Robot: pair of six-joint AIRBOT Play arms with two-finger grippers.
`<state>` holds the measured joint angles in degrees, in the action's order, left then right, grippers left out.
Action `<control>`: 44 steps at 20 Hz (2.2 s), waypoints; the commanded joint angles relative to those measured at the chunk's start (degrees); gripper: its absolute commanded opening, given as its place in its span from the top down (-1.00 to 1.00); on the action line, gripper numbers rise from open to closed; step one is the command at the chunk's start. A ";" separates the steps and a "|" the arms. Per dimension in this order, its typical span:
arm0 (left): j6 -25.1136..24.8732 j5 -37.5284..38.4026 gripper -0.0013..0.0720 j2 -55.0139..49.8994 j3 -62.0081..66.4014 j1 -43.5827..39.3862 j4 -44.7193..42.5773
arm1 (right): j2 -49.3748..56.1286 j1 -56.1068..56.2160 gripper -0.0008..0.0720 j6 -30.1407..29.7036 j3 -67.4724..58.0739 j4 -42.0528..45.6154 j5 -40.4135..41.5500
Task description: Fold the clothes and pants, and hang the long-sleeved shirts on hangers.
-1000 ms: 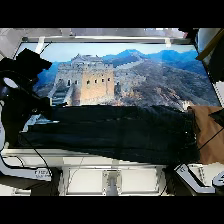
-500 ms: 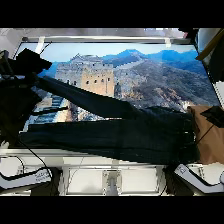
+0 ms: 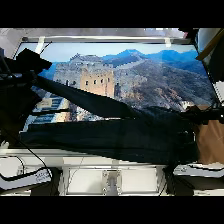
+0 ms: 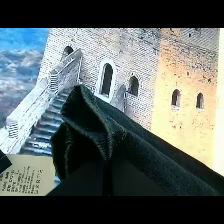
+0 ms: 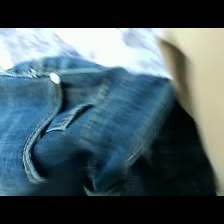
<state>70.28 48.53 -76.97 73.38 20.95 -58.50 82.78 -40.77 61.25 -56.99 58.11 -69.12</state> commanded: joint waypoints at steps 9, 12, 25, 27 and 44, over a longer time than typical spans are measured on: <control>1.73 -15.30 0.92 5.03 0.11 4.55 0.68 | -2.40 2.47 0.86 -5.73 -21.49 -6.19 -2.78; 0.98 -15.54 0.92 5.05 -0.70 4.59 0.02 | -1.99 2.51 0.86 -3.61 -21.90 -5.95 -1.70; -6.36 -23.41 -0.97 7.93 -22.23 4.63 0.24 | 7.30 13.16 -0.24 6.43 -24.28 -4.20 9.29; -5.07 -23.47 -0.96 11.58 -20.37 6.43 0.24 | 6.14 10.69 -0.24 7.32 -27.45 -0.83 3.23; 1.27 4.13 -0.96 -20.70 10.95 4.11 -4.61 | 3.82 12.26 -0.24 5.16 -28.81 2.27 -5.27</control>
<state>71.55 47.40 -93.76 78.83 25.58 -61.04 86.61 -28.93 66.72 -85.76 59.42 -73.21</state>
